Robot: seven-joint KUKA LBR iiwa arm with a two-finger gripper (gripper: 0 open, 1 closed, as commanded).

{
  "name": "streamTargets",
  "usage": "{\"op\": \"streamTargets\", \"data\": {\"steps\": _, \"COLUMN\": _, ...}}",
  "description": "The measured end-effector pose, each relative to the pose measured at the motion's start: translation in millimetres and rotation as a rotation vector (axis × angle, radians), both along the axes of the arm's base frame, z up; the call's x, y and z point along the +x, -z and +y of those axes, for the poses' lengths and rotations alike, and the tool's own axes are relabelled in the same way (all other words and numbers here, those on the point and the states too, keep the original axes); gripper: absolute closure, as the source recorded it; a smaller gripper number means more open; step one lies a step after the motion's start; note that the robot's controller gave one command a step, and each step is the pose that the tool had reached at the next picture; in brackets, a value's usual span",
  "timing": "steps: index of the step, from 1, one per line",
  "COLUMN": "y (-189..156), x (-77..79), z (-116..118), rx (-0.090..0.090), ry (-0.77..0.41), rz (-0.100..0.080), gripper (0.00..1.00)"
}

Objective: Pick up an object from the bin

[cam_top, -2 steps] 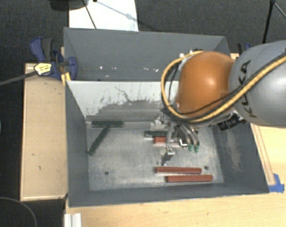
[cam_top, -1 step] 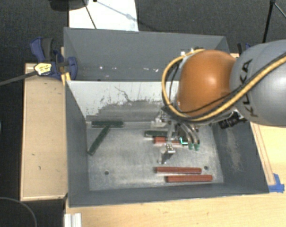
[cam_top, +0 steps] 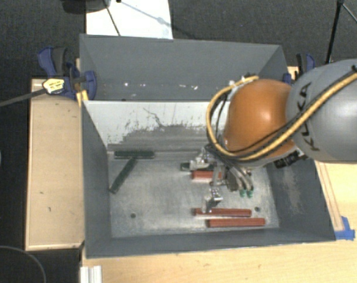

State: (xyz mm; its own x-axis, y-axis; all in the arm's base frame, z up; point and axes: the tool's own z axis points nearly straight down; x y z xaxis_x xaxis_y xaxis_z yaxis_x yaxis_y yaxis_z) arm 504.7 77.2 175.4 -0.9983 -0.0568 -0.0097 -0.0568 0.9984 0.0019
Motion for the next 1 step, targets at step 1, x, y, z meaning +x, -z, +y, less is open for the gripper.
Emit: {"op": "streamTargets", "data": {"steps": 1, "y": 67.3, "x": -11.9, "z": -6.3, "rx": -0.003, "ry": -0.189, "rz": 0.003, "gripper": 0.0}}
